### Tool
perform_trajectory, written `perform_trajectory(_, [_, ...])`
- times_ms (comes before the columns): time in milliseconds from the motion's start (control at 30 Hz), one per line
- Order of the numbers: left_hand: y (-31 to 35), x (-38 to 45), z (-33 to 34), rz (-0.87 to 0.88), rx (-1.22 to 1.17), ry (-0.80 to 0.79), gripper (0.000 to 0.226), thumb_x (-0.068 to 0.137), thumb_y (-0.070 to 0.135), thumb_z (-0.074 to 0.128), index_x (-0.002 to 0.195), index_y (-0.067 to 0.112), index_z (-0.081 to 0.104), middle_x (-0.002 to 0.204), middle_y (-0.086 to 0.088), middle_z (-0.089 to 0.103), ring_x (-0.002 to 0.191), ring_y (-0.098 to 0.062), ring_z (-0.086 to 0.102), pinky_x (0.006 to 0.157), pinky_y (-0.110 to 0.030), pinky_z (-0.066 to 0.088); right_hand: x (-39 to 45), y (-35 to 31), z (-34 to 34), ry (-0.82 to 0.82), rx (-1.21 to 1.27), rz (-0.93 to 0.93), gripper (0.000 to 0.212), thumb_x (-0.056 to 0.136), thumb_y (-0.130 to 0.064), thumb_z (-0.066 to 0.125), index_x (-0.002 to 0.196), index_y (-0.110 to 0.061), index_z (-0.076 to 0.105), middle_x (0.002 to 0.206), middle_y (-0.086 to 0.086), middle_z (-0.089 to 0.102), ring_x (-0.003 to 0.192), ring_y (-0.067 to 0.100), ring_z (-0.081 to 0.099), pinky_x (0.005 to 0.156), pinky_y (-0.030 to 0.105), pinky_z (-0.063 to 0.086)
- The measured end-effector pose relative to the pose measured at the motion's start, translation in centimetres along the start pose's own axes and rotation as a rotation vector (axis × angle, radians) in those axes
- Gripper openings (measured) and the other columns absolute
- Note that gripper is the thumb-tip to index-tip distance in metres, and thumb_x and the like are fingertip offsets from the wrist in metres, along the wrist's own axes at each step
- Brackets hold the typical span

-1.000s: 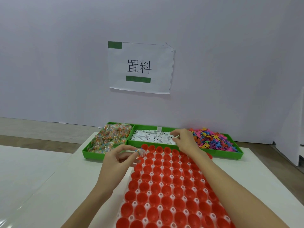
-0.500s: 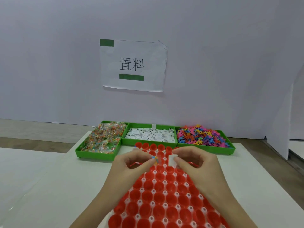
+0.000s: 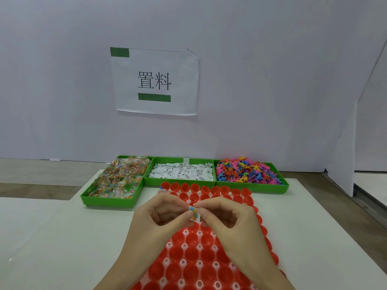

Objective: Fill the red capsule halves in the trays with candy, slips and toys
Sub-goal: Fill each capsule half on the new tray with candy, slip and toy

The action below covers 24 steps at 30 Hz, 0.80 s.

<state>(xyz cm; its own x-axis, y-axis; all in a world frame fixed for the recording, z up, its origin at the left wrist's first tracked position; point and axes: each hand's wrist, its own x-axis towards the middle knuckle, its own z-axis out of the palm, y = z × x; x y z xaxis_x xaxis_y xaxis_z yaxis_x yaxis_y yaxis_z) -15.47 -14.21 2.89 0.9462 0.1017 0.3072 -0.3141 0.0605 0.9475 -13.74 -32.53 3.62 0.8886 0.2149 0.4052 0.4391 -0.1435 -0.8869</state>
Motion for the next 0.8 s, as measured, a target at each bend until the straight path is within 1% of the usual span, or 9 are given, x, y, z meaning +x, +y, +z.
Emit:
perform_trajectory(67, [0.1,0.0,0.1,-0.002,0.004,0.004,0.023,0.075,0.011,0.085,0.095,0.021,0.079,0.088,-0.015,0.079,0.082,-0.031,0.078,0.075,-0.027,0.062,0.0,-0.1,0.2,0.008,0.017,0.013,0.021,0.093,-0.019,0.072,0.095,-0.040,0.079,0.094,-0.010,0.077,0.084,0.010,0.075,0.078,0.021,0.059])
perform_trajectory(167, [0.1,0.0,0.0,0.011,0.057,-0.001,0.018,0.075,0.013,0.085,0.091,0.020,0.083,0.086,-0.011,0.080,0.081,-0.027,0.078,0.073,-0.022,0.061,0.0,-0.1,0.3,-0.004,0.040,0.023,0.019,0.091,-0.019,0.075,0.095,-0.037,0.080,0.100,-0.009,0.076,0.087,0.013,0.075,0.080,0.025,0.061])
perform_trajectory(300, [-0.2,0.1,-0.3,0.037,0.112,-0.028,0.011,0.076,0.016,0.085,0.087,0.017,0.082,0.085,-0.010,0.079,0.081,-0.026,0.078,0.075,-0.026,0.062,0.0,-0.2,0.0,-0.055,0.027,0.041,0.023,0.090,-0.011,0.076,0.096,-0.034,0.079,0.093,-0.006,0.078,0.091,0.013,0.074,0.082,0.023,0.059])
perform_trajectory(400, [-0.3,0.3,-0.5,0.028,0.105,-0.023,0.011,0.075,0.016,0.085,0.085,0.018,0.082,0.084,-0.011,0.079,0.079,-0.026,0.078,0.076,-0.029,0.063,0.2,-0.7,-0.6,-0.080,-0.013,0.033,0.021,0.093,-0.018,0.073,0.101,-0.036,0.077,0.095,-0.007,0.078,0.091,0.012,0.074,0.083,0.022,0.059])
perform_trajectory(500, [-0.3,0.8,-1.0,0.039,0.102,0.032,0.012,0.074,0.013,0.085,0.084,0.019,0.082,0.084,-0.011,0.079,0.079,-0.025,0.078,0.074,-0.023,0.062,2.8,-0.4,-2.3,-0.018,-0.204,-0.024,0.019,0.095,-0.022,0.070,0.103,-0.038,0.074,0.094,-0.013,0.076,0.091,0.006,0.073,0.081,0.018,0.058])
perform_trajectory(600, [-0.4,1.4,-1.9,0.043,0.097,0.090,0.014,0.074,0.011,0.083,0.087,0.018,0.082,0.087,-0.008,0.080,0.080,-0.023,0.078,0.074,-0.022,0.061,8.4,1.1,-4.8,0.027,-0.527,-0.026,0.017,0.097,-0.020,0.067,0.110,-0.030,0.073,0.097,-0.013,0.074,0.087,-0.003,0.068,0.083,0.013,0.053])
perform_trajectory(633, [-0.4,1.5,-2.1,0.036,0.087,0.101,0.015,0.074,0.012,0.083,0.088,0.016,0.082,0.088,-0.009,0.080,0.082,-0.024,0.078,0.075,-0.023,0.062,10.5,1.8,-5.8,0.029,-0.645,-0.014,0.018,0.099,-0.018,0.064,0.114,-0.023,0.072,0.103,-0.009,0.075,0.089,-0.001,0.067,0.088,0.016,0.052])
perform_trajectory(700, [-0.5,1.6,-2.5,0.024,0.065,0.111,0.017,0.074,0.012,0.083,0.091,0.013,0.082,0.089,-0.011,0.080,0.083,-0.027,0.078,0.077,-0.026,0.062,13.9,3.7,-7.6,-0.003,-0.821,0.023,0.022,0.102,-0.013,0.058,0.121,-0.014,0.070,0.115,0.004,0.074,0.101,0.013,0.067,0.095,0.026,0.051])
perform_trajectory(800, [-0.7,1.7,-2.7,0.014,0.057,0.127,0.017,0.074,0.011,0.082,0.090,0.013,0.082,0.089,-0.011,0.080,0.082,-0.029,0.078,0.074,-0.023,0.061,16.4,6.6,-9.3,-0.140,-0.979,0.019,0.028,0.103,-0.006,0.055,0.125,-0.014,0.071,0.122,0.011,0.072,0.109,0.022,0.068,0.096,0.032,0.051])
